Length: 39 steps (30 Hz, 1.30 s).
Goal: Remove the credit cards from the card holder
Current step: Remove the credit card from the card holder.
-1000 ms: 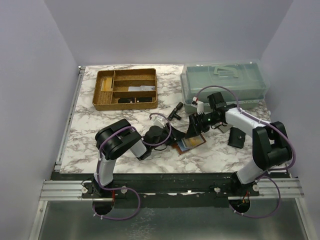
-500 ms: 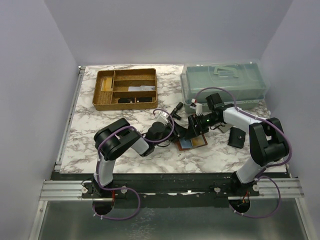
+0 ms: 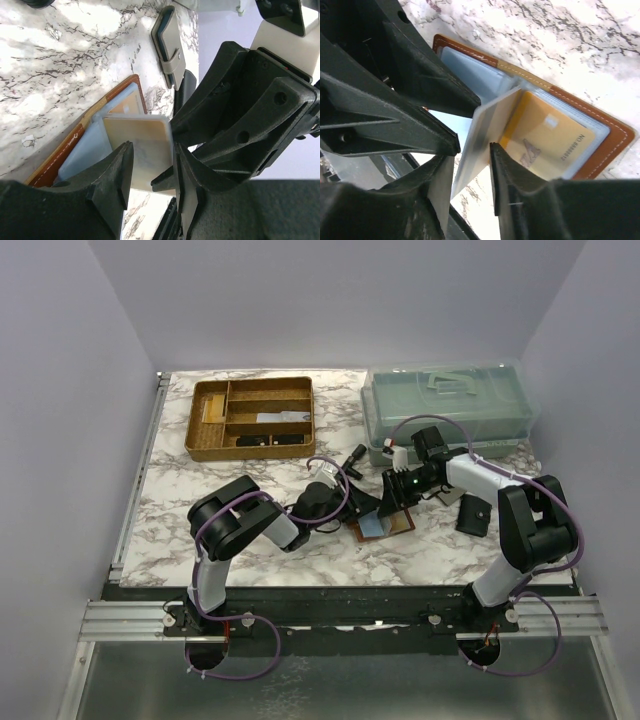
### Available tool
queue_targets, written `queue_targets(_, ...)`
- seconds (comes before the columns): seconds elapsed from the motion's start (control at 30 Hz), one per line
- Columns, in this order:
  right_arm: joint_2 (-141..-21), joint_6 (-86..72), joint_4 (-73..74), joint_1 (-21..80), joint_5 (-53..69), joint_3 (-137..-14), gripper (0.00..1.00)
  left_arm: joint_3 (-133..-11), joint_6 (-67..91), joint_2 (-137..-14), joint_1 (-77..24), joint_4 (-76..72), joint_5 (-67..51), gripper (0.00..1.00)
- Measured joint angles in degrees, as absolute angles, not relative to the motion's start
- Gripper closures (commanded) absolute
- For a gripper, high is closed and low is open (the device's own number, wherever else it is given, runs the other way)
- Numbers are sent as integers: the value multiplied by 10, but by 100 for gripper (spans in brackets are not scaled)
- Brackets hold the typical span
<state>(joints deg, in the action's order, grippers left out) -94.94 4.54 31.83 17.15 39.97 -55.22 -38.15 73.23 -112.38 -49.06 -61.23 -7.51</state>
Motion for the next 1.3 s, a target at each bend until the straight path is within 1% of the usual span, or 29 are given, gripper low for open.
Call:
queue_targets(0.1, -949, 43, 318, 171, 387, -552, 74, -382, 732, -1124, -491, -609, -75, 56)
queue_targets(0.3, -946, 40, 315, 169, 367, -552, 99, -385, 728, -1124, -491, -606, -75, 53)
queue_targets(0.4, -945, 39, 314, 163, 364, -552, 100, -383, 719, -1115, -491, -604, -72, 49)
queue_targets(0.5, -936, 40, 313, 151, 370, -551, 100, -363, 703, -1078, -492, -603, -63, 45)
queue_targets(0.63, -889, 44, 306, 124, 427, -534, 100, -329, 683, -1009, -494, -604, -51, 42)
queue_targets(0.73, -841, 46, 296, 112, 481, -518, 100, -311, 674, -962, -500, -610, -49, 42)
queue_targets(0.9, -779, 45, 281, 113, 547, -514, 100, -315, 667, -942, -519, -623, -56, 42)
queue_targets(1.1, -760, 46, 274, 112, 567, -511, 100, -316, 669, -940, -534, -625, -60, 42)
queue_targets(1.3, -734, 52, 274, 112, 612, -513, 100, -283, 659, -887, -534, -615, -53, 39)
